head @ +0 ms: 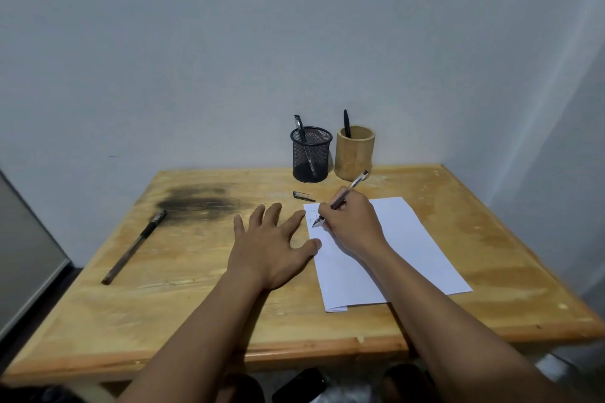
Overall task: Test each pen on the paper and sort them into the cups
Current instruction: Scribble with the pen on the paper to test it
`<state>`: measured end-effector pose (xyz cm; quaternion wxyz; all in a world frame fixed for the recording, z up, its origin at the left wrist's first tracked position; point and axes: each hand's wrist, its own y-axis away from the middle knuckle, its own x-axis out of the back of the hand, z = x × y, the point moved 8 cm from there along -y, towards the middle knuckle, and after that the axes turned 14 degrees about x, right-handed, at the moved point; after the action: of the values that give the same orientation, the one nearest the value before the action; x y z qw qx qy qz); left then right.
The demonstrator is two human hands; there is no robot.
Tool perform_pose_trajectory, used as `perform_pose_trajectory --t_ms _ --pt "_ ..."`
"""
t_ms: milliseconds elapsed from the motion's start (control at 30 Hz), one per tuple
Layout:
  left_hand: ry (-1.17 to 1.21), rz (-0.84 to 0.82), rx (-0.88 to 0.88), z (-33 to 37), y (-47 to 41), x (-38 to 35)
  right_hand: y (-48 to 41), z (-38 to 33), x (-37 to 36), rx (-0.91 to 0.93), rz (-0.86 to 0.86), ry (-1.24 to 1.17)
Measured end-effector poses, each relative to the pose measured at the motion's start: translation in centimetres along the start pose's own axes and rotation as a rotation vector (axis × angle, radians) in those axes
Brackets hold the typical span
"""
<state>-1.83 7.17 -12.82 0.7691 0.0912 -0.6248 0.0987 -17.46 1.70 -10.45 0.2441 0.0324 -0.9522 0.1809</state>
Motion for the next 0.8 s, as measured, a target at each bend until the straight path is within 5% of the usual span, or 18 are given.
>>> perform_pose_trajectory --t_ms 800 --pt "0.011 0.021 -0.003 -0.02 -0.10 0.15 0.34 -0.34 0.29 -0.011 0.018 0.023"
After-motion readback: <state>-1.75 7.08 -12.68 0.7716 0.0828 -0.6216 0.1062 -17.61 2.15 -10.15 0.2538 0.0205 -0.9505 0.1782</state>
